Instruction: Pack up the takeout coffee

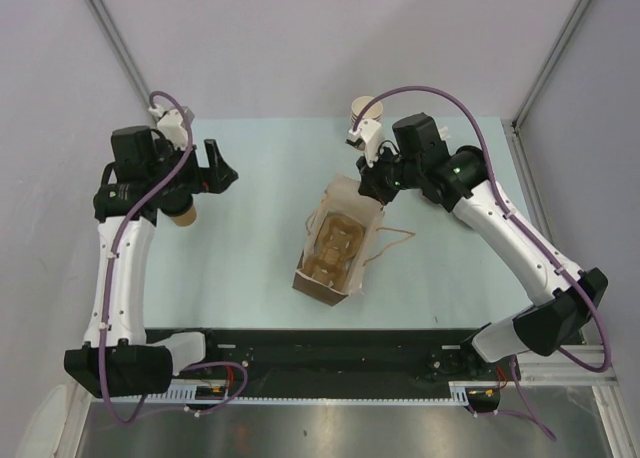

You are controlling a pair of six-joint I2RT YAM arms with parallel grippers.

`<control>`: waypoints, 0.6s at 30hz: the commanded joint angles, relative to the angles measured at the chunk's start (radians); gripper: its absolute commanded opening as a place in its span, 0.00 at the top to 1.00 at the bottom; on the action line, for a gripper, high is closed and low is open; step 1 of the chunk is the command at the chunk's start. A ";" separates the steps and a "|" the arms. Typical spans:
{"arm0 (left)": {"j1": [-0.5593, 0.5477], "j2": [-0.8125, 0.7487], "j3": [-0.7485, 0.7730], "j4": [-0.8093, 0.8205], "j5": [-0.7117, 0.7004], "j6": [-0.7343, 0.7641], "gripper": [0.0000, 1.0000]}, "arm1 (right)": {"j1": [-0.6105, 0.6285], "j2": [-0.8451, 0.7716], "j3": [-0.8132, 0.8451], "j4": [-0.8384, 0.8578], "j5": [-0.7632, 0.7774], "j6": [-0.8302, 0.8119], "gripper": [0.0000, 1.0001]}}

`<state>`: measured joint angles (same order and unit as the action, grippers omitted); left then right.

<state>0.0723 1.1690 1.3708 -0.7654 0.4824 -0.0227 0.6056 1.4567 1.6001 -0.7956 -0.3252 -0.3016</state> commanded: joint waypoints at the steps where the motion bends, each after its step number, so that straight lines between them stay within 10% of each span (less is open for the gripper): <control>1: 0.089 0.037 0.051 -0.047 -0.056 0.021 0.00 | 0.010 -0.024 0.020 0.032 0.054 -0.025 1.00; 18: 0.254 0.438 0.252 -0.227 -0.280 0.178 0.00 | -0.032 0.028 -0.014 0.015 0.002 0.013 1.00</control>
<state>0.3130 1.5360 1.5578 -0.9611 0.2741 0.1150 0.5774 1.4643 1.5841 -0.7956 -0.2962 -0.2893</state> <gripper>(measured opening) 0.994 0.008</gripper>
